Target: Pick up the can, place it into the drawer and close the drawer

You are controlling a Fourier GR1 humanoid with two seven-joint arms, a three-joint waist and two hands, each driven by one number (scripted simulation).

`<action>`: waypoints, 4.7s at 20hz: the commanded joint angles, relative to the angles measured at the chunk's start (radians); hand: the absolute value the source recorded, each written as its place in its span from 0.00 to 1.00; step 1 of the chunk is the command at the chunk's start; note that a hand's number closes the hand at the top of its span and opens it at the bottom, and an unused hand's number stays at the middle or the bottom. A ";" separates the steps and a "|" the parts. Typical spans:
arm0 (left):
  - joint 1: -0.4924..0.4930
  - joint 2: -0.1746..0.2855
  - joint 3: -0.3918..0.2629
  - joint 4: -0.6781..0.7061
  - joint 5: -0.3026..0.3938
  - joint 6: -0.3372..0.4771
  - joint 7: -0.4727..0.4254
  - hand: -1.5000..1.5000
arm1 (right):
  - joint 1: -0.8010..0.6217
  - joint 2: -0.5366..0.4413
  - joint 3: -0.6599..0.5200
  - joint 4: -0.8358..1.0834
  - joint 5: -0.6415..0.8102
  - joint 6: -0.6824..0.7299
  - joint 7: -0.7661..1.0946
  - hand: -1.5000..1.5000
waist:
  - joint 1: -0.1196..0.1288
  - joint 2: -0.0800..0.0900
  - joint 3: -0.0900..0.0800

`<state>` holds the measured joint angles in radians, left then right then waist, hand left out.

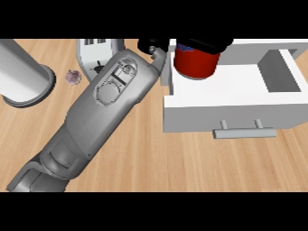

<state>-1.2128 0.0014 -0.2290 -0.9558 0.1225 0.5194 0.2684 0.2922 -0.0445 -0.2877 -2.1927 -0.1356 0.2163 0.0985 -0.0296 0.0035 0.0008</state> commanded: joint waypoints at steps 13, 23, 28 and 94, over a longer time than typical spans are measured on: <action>-0.271 -0.001 -0.095 0.399 0.197 0.034 -0.118 1.00 | -0.073 0.006 0.028 0.039 0.056 -0.024 0.022 0.00 | -0.022 0.007 0.001; -0.236 -0.001 -0.250 0.475 0.316 0.116 -0.225 1.00 | -0.078 0.005 0.040 0.052 0.042 0.001 0.007 0.00 | -0.061 0.015 0.002; -0.268 -0.001 -0.288 0.544 0.336 0.107 -0.222 1.00 | -0.130 -0.002 0.040 0.085 0.066 -0.018 0.002 0.00 | -0.062 0.019 0.002; -0.197 0.092 -0.388 0.348 0.502 0.334 -0.221 0.00 | -0.540 -0.121 0.375 0.668 1.195 -0.368 -0.114 0.00 | 0.055 -0.006 0.000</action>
<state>-1.4232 0.0792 -0.6069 -0.5504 0.6546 0.8336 0.0001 -0.1520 -0.2039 0.0985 -1.6689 1.0147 -0.0905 -0.0259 0.0176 -0.0005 0.0005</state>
